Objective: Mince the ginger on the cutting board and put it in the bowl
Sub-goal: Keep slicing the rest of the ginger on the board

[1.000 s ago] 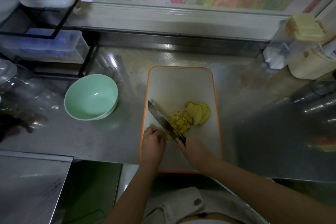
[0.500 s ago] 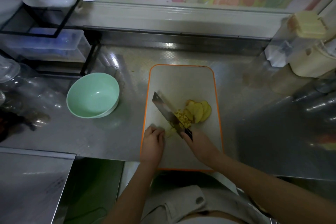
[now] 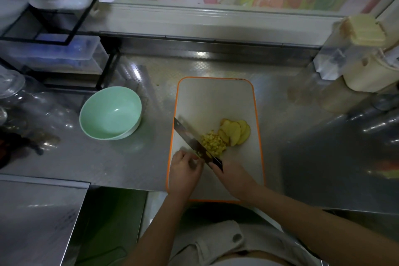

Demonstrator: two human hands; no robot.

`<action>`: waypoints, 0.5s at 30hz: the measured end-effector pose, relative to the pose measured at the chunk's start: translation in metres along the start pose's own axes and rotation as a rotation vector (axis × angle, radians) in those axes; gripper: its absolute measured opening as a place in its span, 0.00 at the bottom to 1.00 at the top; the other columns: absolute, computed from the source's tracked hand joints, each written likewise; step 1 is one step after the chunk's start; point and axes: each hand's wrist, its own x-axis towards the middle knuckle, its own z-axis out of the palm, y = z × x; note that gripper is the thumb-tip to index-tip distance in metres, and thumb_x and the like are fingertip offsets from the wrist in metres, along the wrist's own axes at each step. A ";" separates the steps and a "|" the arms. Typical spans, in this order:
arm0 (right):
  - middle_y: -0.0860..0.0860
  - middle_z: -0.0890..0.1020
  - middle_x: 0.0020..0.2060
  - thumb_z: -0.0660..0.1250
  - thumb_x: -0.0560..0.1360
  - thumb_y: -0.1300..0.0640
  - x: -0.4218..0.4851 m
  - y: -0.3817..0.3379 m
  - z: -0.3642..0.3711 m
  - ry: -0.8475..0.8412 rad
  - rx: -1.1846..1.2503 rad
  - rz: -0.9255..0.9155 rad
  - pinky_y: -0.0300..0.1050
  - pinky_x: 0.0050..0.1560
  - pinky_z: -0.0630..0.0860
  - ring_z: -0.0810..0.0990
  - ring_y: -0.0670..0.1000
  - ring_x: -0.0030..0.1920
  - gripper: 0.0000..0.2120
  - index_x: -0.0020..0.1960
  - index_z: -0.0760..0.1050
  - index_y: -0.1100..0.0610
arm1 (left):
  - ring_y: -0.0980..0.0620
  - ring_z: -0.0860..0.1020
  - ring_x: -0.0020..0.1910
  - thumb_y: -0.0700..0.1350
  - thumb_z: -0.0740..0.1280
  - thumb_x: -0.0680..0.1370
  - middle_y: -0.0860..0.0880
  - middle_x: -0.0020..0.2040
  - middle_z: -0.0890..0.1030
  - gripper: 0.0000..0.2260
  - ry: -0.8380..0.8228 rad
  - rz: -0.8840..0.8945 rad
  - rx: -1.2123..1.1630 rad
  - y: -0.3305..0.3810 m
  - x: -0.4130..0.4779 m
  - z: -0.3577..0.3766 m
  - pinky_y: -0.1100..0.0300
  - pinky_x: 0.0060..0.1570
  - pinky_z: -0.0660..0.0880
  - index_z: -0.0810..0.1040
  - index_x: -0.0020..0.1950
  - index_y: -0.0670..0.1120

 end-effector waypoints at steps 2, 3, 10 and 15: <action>0.59 0.81 0.44 0.56 0.80 0.47 -0.001 -0.001 0.002 0.006 0.007 0.004 0.41 0.39 0.67 0.80 0.56 0.45 0.17 0.50 0.74 0.61 | 0.50 0.71 0.47 0.42 0.70 0.71 0.46 0.43 0.76 0.02 -0.002 0.011 0.018 0.000 0.000 0.002 0.67 0.45 0.61 0.80 0.42 0.44; 0.58 0.81 0.44 0.56 0.80 0.47 -0.002 -0.001 0.002 0.007 0.010 0.002 0.42 0.39 0.68 0.80 0.56 0.45 0.17 0.51 0.74 0.61 | 0.47 0.72 0.47 0.40 0.70 0.71 0.45 0.44 0.76 0.01 0.002 0.008 0.022 -0.001 0.000 0.003 0.68 0.45 0.60 0.80 0.41 0.43; 0.59 0.81 0.41 0.55 0.81 0.48 -0.003 -0.001 -0.002 0.014 0.038 -0.043 0.45 0.38 0.69 0.80 0.56 0.42 0.18 0.48 0.75 0.62 | 0.49 0.72 0.49 0.41 0.67 0.75 0.45 0.47 0.75 0.04 0.004 -0.058 -0.053 -0.002 0.001 0.003 0.65 0.47 0.63 0.78 0.47 0.42; 0.58 0.80 0.42 0.56 0.80 0.48 -0.003 -0.003 -0.003 0.003 0.044 -0.049 0.47 0.40 0.71 0.79 0.56 0.42 0.17 0.50 0.74 0.62 | 0.54 0.70 0.43 0.37 0.68 0.72 0.49 0.44 0.71 0.02 0.025 -0.065 -0.078 -0.005 -0.001 -0.001 0.69 0.41 0.60 0.78 0.43 0.42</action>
